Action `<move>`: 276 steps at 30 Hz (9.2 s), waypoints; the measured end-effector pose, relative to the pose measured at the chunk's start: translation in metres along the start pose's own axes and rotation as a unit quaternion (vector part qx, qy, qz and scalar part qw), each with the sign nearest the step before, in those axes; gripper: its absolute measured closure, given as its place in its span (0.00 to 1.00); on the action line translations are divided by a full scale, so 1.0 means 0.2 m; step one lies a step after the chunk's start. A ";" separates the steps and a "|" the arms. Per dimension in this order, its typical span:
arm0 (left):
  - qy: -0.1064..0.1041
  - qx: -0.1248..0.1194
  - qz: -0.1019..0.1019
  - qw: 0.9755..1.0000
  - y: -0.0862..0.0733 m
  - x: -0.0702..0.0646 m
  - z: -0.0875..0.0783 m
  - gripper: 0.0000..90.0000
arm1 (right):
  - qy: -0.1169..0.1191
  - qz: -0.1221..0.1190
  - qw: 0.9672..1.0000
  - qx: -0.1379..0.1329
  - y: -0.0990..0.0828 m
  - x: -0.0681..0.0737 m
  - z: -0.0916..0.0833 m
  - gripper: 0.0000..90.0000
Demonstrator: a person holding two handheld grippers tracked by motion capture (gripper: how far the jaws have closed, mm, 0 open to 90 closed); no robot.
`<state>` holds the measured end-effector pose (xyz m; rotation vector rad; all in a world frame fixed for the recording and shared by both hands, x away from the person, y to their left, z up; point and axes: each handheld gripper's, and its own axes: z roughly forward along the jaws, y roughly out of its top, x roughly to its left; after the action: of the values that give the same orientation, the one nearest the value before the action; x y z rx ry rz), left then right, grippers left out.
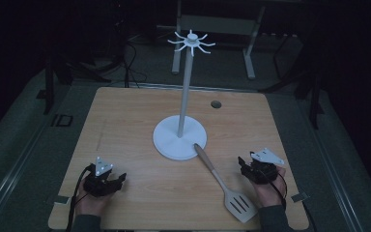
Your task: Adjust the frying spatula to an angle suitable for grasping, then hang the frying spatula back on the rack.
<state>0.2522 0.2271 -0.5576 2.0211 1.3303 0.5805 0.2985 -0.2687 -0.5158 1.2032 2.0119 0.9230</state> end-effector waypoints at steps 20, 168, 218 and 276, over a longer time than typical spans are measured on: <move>0.000 0.000 -0.001 1.000 0.00 0.00 0.00 0.44 | 0.089 -0.075 0.988 0.100 0.20 0.13 0.01 0.75; 0.000 0.001 0.001 1.000 0.00 0.01 0.00 0.44 | 0.142 -0.059 0.987 -0.042 0.57 0.38 0.14 0.83; 0.000 0.001 0.000 1.000 0.00 0.01 0.00 0.44 | 0.161 -0.042 0.978 -0.126 0.74 0.35 0.04 0.83; -0.001 0.001 0.001 1.000 0.00 0.01 0.00 0.44 | 0.158 -0.009 0.972 -0.175 1.00 0.27 -0.02 0.83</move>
<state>0.2536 0.2279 -0.5577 2.0236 1.3295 0.5786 0.3703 -0.1519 -0.3596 0.8844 1.9785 1.4644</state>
